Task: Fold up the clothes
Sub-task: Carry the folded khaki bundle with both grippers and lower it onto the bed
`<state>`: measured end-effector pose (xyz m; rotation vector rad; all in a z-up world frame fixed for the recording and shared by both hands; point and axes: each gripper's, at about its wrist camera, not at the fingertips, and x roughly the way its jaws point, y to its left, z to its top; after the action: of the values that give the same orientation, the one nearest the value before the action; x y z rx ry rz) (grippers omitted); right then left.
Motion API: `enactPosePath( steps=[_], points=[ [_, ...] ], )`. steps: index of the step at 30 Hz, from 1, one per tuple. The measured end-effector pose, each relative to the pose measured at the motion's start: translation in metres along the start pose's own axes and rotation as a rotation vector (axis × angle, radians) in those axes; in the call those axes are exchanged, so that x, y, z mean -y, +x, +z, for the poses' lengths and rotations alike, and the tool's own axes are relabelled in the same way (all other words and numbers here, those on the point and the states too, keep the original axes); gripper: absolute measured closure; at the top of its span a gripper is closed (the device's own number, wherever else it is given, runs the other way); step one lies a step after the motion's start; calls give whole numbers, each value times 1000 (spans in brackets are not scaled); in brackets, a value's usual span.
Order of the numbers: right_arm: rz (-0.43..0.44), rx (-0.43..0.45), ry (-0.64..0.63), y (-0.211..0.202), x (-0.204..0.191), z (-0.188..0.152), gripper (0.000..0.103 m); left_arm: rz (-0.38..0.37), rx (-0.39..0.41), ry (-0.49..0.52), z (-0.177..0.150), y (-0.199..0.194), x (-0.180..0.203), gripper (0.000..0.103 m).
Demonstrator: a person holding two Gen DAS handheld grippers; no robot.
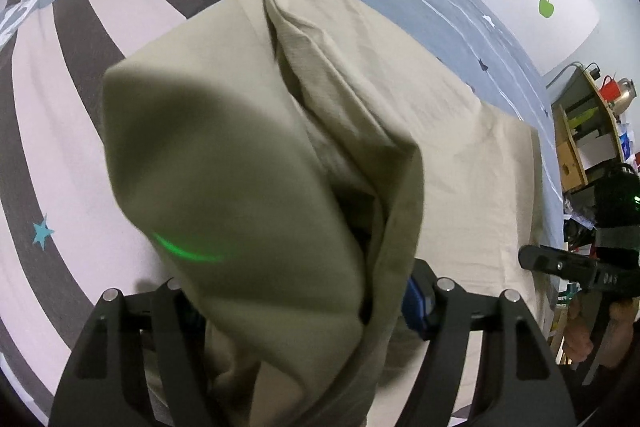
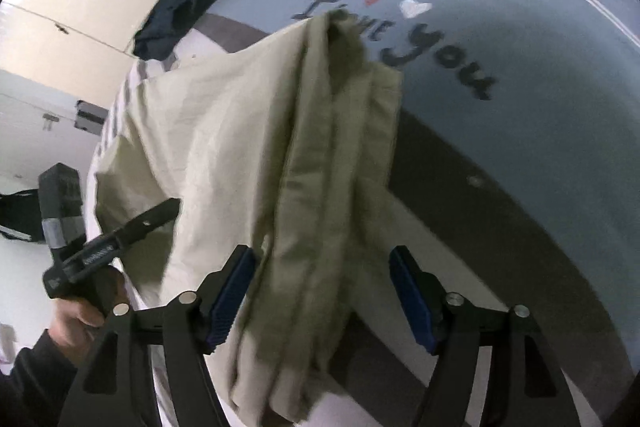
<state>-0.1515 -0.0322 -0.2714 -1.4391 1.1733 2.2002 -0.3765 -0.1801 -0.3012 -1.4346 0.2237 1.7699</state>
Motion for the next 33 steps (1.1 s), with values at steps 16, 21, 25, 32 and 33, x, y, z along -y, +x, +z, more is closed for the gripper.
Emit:
enactPosePath(
  steps=[16,21,25,32,33],
  points=[
    [236,22,58,44,-13,20,17,-12,16,-8,-22,-7,-4,35],
    [335,-30,7,48,-26,26,43,-36,47,-23,-33,-14,-9,44],
    [297,-49,-50,53,-22,26,68,-75,44,31,-39,-16,1,80],
    [203,-1,-157,36,-37,34,88,-55,139,17,-51,-40,18,93],
    [196,8,-180,30,-41,35,88,-46,173,0,-56,-52,19,93]
  ],
)
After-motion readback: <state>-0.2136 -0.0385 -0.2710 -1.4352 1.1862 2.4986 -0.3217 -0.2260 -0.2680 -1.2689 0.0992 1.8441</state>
